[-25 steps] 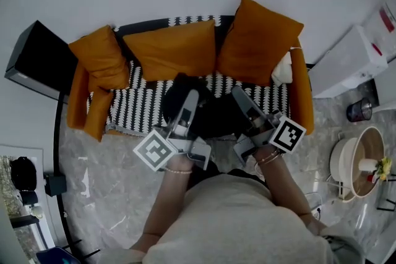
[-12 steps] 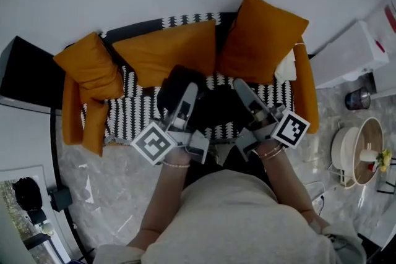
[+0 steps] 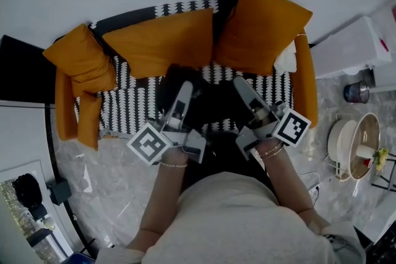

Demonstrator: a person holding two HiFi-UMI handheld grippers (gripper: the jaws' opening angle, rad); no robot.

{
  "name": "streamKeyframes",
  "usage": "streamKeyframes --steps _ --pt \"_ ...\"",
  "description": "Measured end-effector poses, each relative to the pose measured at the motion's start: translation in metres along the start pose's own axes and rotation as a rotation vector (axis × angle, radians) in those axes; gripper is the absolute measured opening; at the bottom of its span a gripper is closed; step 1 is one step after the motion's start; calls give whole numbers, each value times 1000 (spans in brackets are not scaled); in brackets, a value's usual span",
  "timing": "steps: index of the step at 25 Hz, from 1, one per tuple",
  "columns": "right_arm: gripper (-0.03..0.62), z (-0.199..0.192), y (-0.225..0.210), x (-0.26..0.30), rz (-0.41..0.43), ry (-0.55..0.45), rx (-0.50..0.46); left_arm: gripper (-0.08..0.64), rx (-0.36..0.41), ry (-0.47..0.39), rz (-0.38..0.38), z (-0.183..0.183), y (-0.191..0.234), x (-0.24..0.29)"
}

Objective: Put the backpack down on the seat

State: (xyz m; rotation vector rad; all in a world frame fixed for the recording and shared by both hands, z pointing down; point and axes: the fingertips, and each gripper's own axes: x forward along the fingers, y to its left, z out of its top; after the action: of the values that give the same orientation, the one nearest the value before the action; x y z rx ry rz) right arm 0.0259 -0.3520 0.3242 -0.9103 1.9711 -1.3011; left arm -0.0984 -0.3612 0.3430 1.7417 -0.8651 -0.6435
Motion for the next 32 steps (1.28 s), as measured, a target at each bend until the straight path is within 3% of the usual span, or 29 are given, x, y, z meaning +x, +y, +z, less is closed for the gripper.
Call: streamKeyframes --steps 8,12,18,27,32 --pt "3 -8 -16 -3 -27 35 50 63 26 23 21 -7 8 3" --pt "3 0 -47 1 -53 20 65 64 86 36 41 -7 25 18" --pt "3 -2 -75 9 -60 26 100 63 22 43 30 -18 44 41" --pt "3 -12 -98 22 -65 75 104 63 23 81 16 -34 64 73" --pt "3 3 -124 29 -90 14 118 63 -7 90 -16 -30 74 100"
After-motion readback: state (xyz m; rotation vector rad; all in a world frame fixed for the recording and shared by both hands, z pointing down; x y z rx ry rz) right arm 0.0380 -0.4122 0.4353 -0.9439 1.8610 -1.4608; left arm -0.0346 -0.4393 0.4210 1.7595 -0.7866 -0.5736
